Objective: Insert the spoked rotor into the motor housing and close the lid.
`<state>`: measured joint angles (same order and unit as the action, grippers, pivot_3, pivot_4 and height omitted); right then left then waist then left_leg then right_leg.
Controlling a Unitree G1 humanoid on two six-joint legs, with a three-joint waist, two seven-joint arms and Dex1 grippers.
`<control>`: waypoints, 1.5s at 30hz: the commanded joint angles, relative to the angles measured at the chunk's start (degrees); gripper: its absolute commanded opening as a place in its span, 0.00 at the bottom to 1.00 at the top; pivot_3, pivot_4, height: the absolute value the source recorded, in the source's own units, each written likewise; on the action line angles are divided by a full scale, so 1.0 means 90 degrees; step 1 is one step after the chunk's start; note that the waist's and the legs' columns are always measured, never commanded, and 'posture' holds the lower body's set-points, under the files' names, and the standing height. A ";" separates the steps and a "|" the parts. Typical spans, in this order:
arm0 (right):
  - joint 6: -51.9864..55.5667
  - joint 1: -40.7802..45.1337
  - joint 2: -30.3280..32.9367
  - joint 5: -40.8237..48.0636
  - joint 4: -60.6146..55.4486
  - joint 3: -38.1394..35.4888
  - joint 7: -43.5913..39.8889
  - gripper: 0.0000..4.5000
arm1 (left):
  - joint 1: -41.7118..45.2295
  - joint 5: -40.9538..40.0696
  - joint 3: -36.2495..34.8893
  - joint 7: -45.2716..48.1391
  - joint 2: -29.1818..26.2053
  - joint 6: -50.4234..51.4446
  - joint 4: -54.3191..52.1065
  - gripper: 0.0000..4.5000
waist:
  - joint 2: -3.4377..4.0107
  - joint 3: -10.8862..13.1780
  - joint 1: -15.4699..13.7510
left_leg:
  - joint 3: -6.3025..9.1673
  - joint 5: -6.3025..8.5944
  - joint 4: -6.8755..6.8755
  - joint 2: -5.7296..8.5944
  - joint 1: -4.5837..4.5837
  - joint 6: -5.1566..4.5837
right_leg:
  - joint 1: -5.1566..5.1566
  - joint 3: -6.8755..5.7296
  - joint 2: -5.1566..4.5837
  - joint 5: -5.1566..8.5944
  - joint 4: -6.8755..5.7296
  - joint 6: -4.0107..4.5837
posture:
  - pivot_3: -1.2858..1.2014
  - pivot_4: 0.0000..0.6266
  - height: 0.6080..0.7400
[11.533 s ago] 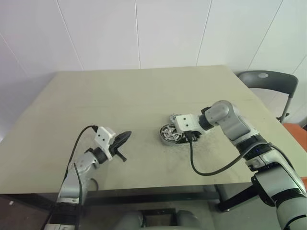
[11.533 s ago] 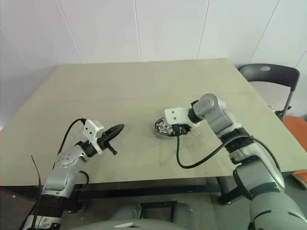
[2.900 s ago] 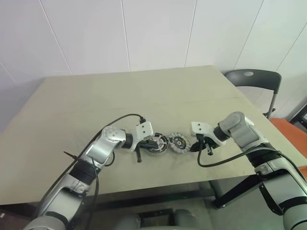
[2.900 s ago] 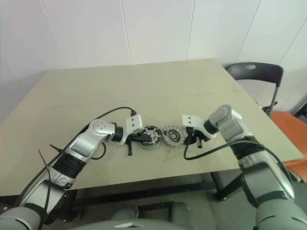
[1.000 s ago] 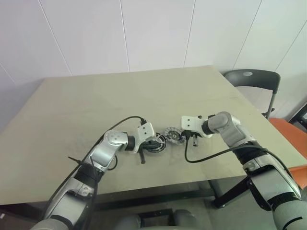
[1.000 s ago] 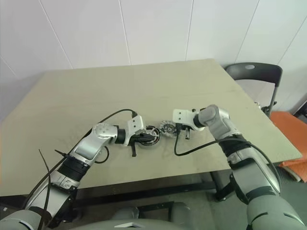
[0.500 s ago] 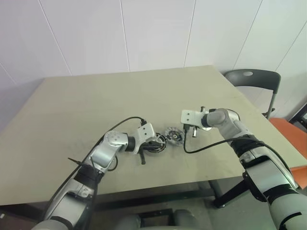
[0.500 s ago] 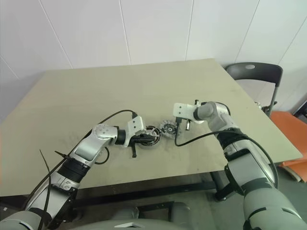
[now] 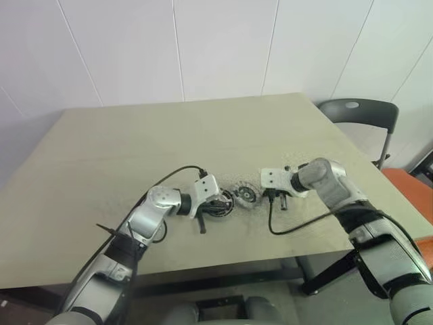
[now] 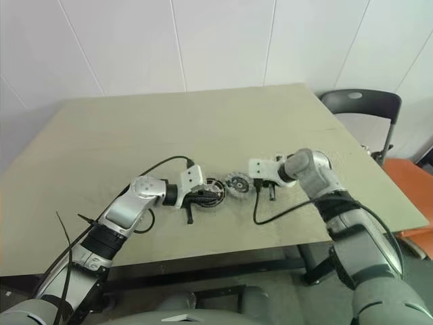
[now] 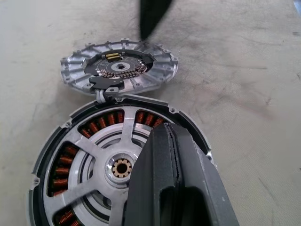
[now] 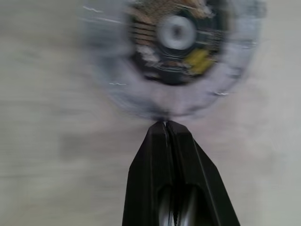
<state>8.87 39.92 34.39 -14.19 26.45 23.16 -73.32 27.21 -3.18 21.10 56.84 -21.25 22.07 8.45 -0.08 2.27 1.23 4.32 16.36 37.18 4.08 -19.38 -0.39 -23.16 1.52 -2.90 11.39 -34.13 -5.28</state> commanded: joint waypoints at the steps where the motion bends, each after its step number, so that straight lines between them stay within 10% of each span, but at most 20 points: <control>1: 0.0657 -0.0026 -0.0430 0.0947 -0.1103 -0.0251 -0.0519 0.01 | -0.0094 0.0069 0.0155 0.0016 0.0006 0.0129 0.0134 0.00 | 0.0000 0.0001 0.0046 | 0.0000 0.0000 0.0000 0.0000 0.0000 0.0000 | -0.0005 0.0003 0.0001 0.0000 -0.0006 0.0000 | 0.52 0.00 1.00; 39: 0.0086 0.1254 -0.1799 0.1629 0.1069 -0.1740 0.2312 0.01 | -0.0073 0.0088 0.0110 -0.0016 0.0030 0.0028 0.0214 0.00 | 0.0021 -0.0001 -0.0046 | 0.0052 0.0001 -0.0010 0.0022 -0.0010 0.0004 | -0.0022 0.0001 0.0012 -0.0030 0.0001 0.0035 | 0.52 0.00 1.00; 45: -0.0237 0.1482 -0.1827 0.1433 0.1586 -0.1779 0.2876 0.01 | 0.0212 -0.0717 -0.0885 -0.0546 0.0666 -0.0011 -0.0053 0.00 | 0.0028 0.0008 -0.0064 | 0.0052 -0.0001 -0.0002 0.0021 -0.0013 0.0004 | -0.0023 0.0001 0.0014 -0.0025 -0.0004 0.0044 | 0.52 0.00 1.00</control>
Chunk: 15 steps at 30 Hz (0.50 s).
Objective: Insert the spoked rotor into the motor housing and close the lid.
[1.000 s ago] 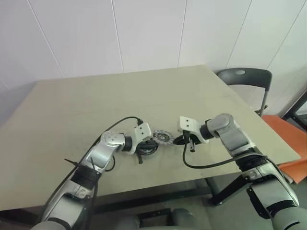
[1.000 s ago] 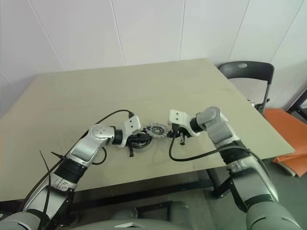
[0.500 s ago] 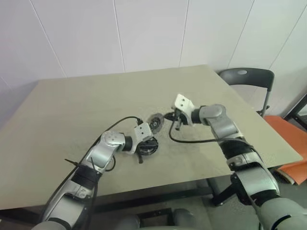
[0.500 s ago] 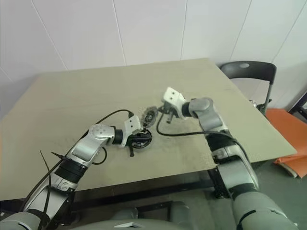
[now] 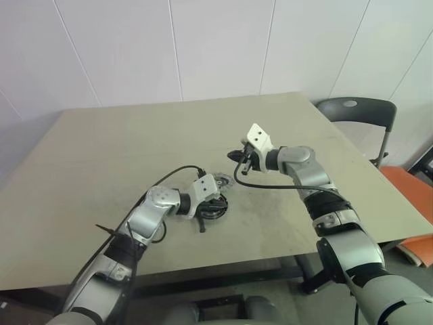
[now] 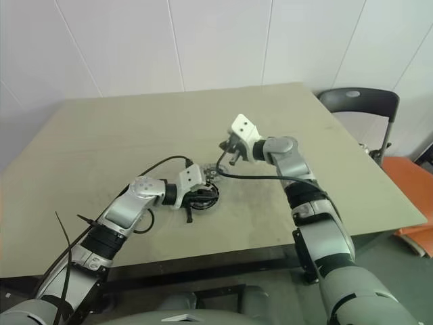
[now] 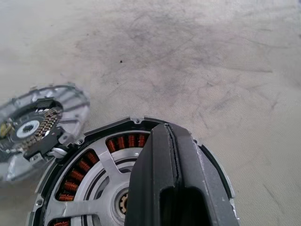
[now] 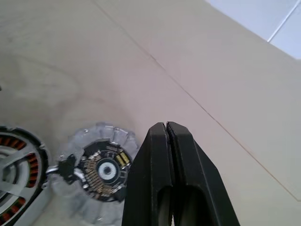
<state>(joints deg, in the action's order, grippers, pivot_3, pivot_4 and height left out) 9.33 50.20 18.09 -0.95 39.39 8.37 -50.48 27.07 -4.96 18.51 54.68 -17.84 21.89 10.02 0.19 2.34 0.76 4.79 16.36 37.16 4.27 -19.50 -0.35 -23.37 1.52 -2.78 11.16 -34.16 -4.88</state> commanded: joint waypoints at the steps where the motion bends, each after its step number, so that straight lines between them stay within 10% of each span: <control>1: -0.0379 0.0368 -0.0012 -0.0109 0.0251 -0.0089 0.0441 0.01 | 0.0285 -0.0632 -0.0799 -0.0452 0.0387 0.0004 -0.0251 0.00 | -0.0002 0.0001 -0.0013 | 0.0000 0.0000 0.0001 0.0000 -0.0002 0.0000 | -0.0002 -0.0001 -0.0001 -0.0003 0.0001 -0.0005 | 0.52 0.00 1.00; 15: -0.0518 0.0172 0.0407 -0.0606 0.0589 0.0236 0.0519 0.01 | 0.0363 -0.1857 -0.3336 -0.2630 0.0691 0.0159 0.0042 0.00 | -0.0001 0.0003 0.0015 | -0.0009 -0.0001 -0.0008 0.0002 -0.0011 0.0004 | -0.0014 0.0007 0.0002 -0.0012 0.0004 -0.0015 | 0.52 0.00 1.00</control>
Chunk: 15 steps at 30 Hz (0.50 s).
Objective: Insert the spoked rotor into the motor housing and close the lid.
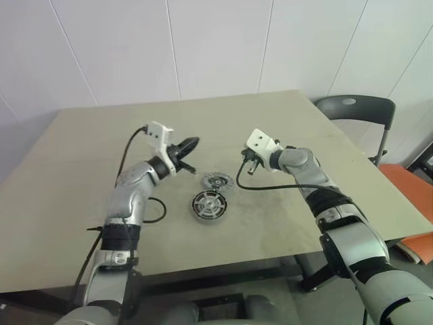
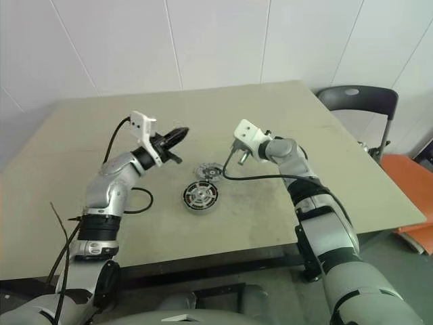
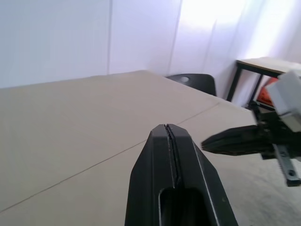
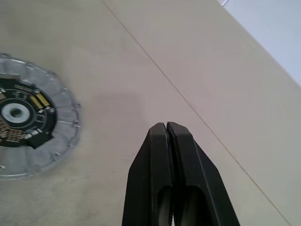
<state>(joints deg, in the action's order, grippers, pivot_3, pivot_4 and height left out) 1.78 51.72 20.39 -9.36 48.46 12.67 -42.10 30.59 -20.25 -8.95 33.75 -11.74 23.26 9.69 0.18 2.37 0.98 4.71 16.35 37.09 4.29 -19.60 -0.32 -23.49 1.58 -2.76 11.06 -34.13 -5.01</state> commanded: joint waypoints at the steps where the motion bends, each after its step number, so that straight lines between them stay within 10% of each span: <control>1: 0.0390 -0.0049 0.0213 0.0364 -0.0519 -0.0241 -0.0543 0.01 | -0.0072 -0.0155 -0.0322 -0.0404 0.0015 -0.0001 0.0155 0.00 | 0.0000 0.0000 -0.0024 | 0.0000 0.0000 0.0001 0.0000 0.0001 0.0000 | 0.0003 -0.0001 -0.0001 0.0000 0.0000 0.0000 | 0.52 0.00 1.00; 15: 0.0518 -0.1014 0.0947 -0.0280 -0.1565 0.0710 -0.1675 0.01 | -0.0403 -0.0155 -0.0175 -0.0613 0.0152 -0.0121 0.0281 0.00 | -0.0003 0.0002 -0.0027 | 0.0000 -0.0001 0.0002 0.0000 0.0005 0.0002 | 0.0005 -0.0002 0.0003 0.0001 -0.0001 0.0000 | 0.52 0.00 1.00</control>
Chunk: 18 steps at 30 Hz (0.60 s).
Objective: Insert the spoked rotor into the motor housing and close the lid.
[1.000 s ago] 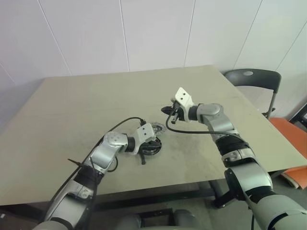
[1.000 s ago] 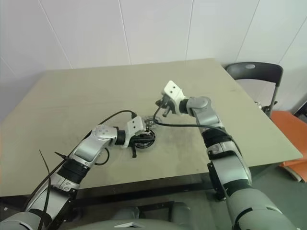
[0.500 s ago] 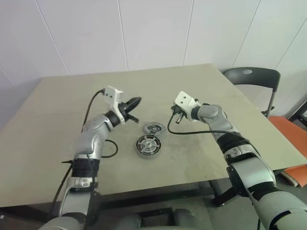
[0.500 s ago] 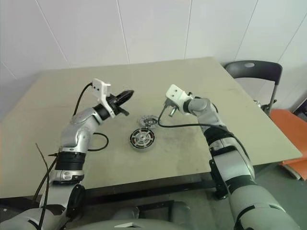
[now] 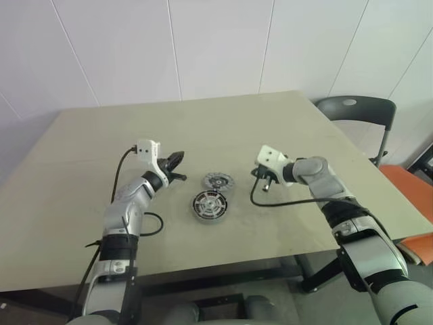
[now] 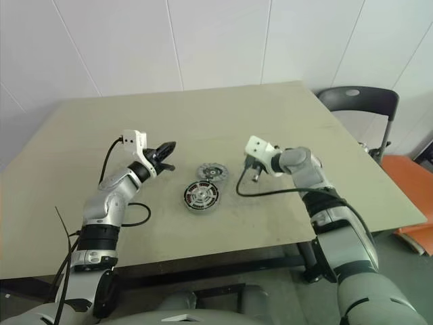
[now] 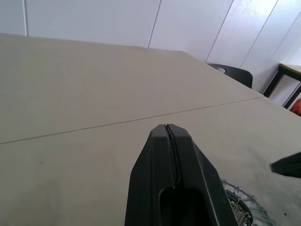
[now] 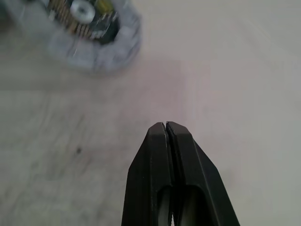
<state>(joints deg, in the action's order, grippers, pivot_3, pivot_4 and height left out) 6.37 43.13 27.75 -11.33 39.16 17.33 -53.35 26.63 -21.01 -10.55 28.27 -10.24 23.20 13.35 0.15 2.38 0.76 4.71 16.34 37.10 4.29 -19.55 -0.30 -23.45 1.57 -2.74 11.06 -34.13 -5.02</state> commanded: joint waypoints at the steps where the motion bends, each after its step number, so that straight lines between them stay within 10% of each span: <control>1: 0.0075 -0.0235 0.0210 -0.0020 -0.0825 0.0317 -0.0771 0.01 | 0.0019 -0.0057 0.0037 0.0020 -0.0038 -0.0083 -0.0132 0.00 | -0.0001 0.0000 -0.0003 | -0.0001 0.0000 0.0000 0.0001 0.0000 0.0000 | 0.0000 0.0000 -0.0001 0.0000 0.0000 0.0000 | 0.52 0.00 1.00; 18: 0.0725 -0.0552 -0.0462 0.0105 -0.1661 0.0253 -0.0340 0.01 | -0.0419 0.1047 0.1335 0.0429 -0.0798 0.0246 0.0384 0.00 | -0.0010 0.0001 -0.0022 | 0.0001 0.0001 0.0001 -0.0004 0.0006 0.0004 | 0.0004 -0.0001 -0.0002 0.0001 -0.0002 -0.0001 | 0.52 0.00 1.00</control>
<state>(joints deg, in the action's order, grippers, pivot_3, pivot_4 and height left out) 13.67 36.56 24.02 -10.52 24.76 20.24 -57.79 21.51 -11.76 0.96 31.48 -17.75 26.19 18.34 0.07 2.39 0.57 4.73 16.35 37.11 4.25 -19.50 -0.27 -23.41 1.55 -2.76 11.07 -34.15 -5.02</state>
